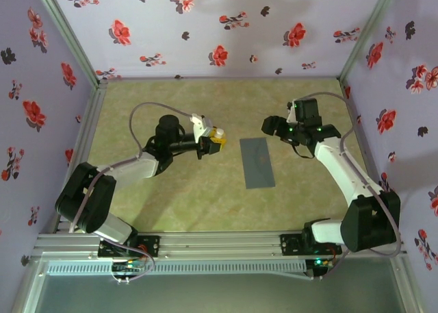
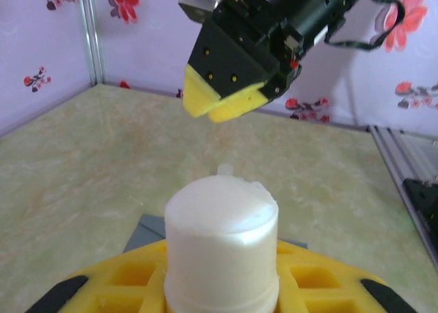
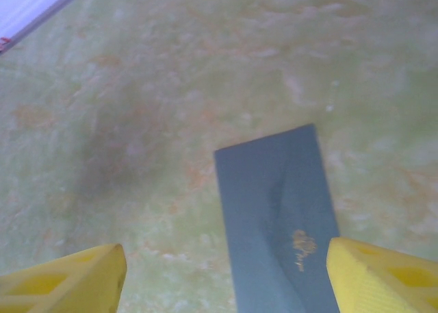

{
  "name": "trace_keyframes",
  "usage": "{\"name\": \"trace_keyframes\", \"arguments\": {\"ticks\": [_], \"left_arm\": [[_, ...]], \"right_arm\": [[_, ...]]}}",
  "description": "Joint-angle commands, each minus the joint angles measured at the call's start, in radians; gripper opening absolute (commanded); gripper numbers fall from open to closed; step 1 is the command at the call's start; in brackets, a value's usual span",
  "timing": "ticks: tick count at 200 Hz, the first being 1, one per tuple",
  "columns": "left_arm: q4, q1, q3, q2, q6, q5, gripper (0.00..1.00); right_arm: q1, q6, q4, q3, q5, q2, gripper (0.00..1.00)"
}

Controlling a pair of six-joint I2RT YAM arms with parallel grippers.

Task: Place the letter into the envelope and seal it

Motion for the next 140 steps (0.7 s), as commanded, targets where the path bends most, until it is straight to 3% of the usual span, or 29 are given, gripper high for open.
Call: {"name": "trace_keyframes", "arguments": {"ticks": [1,25,140], "left_arm": [[-0.212,-0.032,0.065,-0.024,0.179,-0.072,0.00],[-0.355,-0.053,0.100,-0.029,0.261,-0.153,0.00],[-0.576,-0.107,0.209,0.012,0.295,-0.270,0.00]], "right_arm": [[-0.031,0.016,-0.086,-0.009,0.094,0.003,0.78],[-0.067,0.016,-0.127,-0.022,0.169,-0.002,0.80],[-0.156,-0.033,-0.163,-0.036,0.138,0.060,0.80]]}}
